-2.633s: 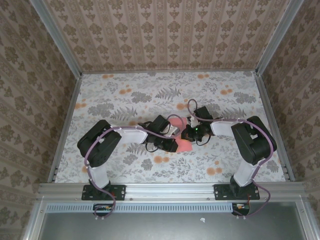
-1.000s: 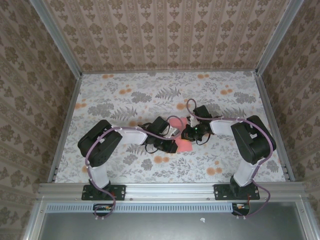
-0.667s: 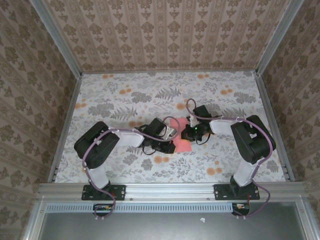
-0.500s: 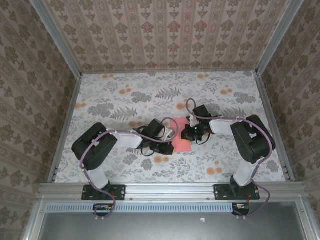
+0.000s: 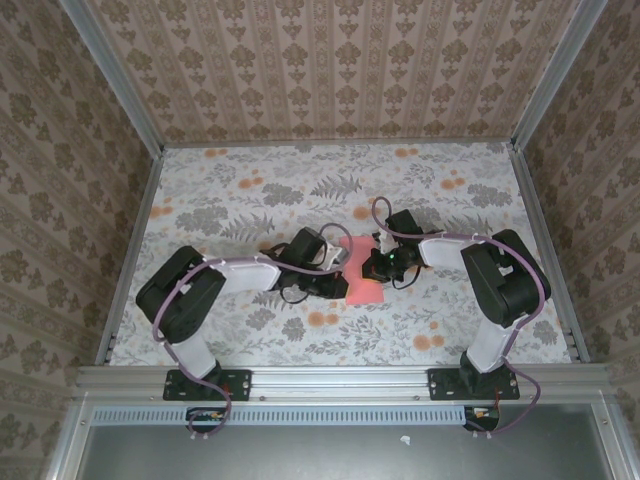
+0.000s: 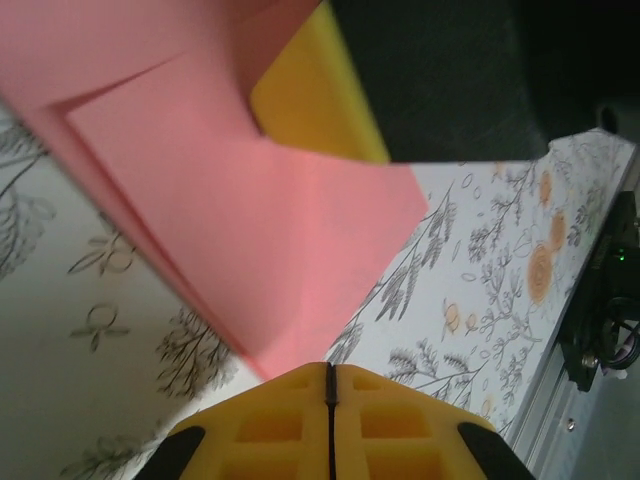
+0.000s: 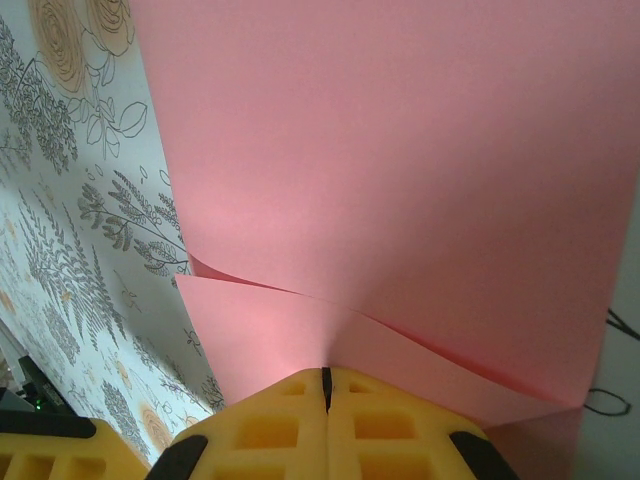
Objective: Fold a paper plane with a square sheet of paper (fold left side to right side)
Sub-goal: Fold the triangle a second time at the center of the table.
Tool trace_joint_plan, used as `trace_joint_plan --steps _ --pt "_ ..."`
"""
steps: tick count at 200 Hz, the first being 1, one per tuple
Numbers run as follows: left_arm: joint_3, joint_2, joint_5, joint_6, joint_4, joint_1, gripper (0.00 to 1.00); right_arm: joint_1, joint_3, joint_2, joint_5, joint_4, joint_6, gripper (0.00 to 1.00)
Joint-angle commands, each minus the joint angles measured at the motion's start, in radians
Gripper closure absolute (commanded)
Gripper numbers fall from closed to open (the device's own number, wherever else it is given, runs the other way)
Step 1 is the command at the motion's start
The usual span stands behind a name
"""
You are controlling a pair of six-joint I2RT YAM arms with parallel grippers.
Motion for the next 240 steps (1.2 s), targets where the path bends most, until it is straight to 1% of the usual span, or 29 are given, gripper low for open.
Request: trace_joint_plan --steps 1,32,60,89,126,155,179,240 --pt "0.047 0.051 0.026 0.021 -0.024 -0.019 0.91 0.0 -0.007 0.046 0.073 -0.073 -0.009 1.0" --pt "0.062 0.08 -0.004 0.022 -0.038 -0.032 0.9 0.0 -0.009 0.042 0.067 -0.073 -0.009 1.0" --pt "0.064 0.102 -0.052 0.032 -0.092 -0.032 0.9 0.0 -0.015 0.021 0.052 -0.053 -0.008 1.0" --pt "0.065 0.119 -0.086 0.045 -0.131 -0.056 0.9 0.0 -0.026 -0.036 0.036 -0.025 -0.008 1.0" --pt "0.068 0.129 -0.134 0.047 -0.17 -0.075 0.91 0.002 -0.079 -0.136 0.034 -0.031 -0.016 1.0" --pt "0.076 0.124 -0.162 0.056 -0.207 -0.081 0.91 0.042 -0.12 -0.175 0.022 -0.038 -0.017 1.0" --pt "0.08 0.119 -0.17 0.059 -0.219 -0.081 0.91 0.075 -0.131 -0.172 0.015 -0.021 -0.007 1.0" --pt "0.088 0.117 -0.182 0.063 -0.232 -0.084 0.91 0.108 -0.096 -0.105 0.006 0.016 0.009 1.0"
